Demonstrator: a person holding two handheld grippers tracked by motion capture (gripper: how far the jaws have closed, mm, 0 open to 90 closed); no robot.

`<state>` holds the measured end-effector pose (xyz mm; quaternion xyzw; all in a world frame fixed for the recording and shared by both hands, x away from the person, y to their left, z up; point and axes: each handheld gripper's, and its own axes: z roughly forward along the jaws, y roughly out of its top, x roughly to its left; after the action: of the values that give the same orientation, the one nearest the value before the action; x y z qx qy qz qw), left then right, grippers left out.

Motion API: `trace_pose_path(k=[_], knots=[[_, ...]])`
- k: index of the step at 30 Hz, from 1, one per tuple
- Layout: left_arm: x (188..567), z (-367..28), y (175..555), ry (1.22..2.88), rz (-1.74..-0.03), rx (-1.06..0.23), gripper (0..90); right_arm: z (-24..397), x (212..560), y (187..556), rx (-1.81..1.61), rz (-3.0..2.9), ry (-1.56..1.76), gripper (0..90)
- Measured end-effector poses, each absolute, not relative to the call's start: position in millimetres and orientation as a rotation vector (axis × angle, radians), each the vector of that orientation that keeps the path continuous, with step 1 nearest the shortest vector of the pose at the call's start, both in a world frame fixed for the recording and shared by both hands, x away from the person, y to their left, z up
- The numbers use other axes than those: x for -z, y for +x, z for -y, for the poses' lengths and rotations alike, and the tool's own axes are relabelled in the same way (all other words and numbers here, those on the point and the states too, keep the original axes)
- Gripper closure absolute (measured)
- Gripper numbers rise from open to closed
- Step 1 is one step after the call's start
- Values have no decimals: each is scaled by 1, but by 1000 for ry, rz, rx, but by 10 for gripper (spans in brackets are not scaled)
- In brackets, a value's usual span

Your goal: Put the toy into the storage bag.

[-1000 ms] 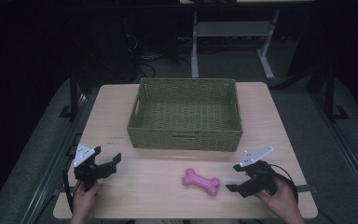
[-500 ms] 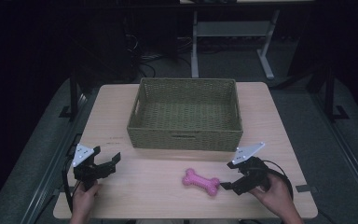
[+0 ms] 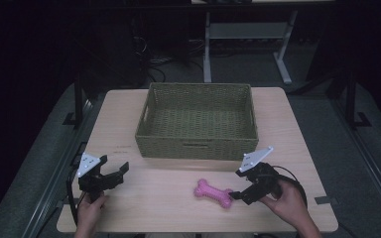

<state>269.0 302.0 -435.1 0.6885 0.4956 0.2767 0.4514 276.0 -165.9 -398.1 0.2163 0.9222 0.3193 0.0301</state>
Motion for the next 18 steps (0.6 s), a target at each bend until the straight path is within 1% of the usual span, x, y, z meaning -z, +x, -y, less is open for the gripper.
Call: trace_pose_path(k=[18], knots=[[435,-301,269,1698,-1225,-683,129,147,393,280,-920,-2862,599,233]])
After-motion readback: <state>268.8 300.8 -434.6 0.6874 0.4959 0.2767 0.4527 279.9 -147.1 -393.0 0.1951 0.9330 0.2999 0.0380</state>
